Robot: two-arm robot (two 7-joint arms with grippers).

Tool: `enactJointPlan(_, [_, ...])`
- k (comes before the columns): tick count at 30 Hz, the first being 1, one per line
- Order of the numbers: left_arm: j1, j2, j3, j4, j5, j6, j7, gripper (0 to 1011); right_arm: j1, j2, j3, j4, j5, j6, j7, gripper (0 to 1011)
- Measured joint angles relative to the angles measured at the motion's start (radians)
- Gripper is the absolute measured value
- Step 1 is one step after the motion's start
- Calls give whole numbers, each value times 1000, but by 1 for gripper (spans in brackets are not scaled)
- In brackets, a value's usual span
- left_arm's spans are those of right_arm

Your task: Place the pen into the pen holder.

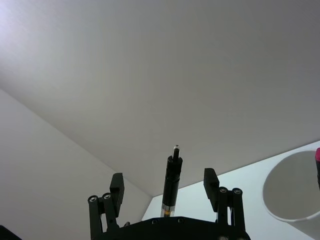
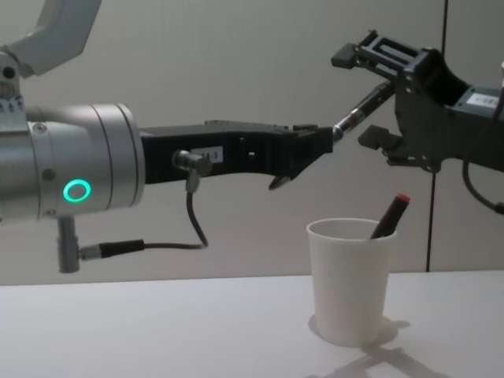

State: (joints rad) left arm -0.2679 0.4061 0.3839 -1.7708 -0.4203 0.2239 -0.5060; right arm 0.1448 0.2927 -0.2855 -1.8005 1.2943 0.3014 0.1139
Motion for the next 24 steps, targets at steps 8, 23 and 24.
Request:
enactJointPlan(8, [0,0,0,0,0,0,0,115,1,-1,-5,-2,0,-9,-1,965])
enactJointPlan(23, [0,0,0,0,0,0,0,116,2,-2,-9,-3,0,-16,-2,533])
enactJointPlan(24, [0,0,0,0,0,0,0,116,2,-2,-9,-4,0,-17,-2,486])
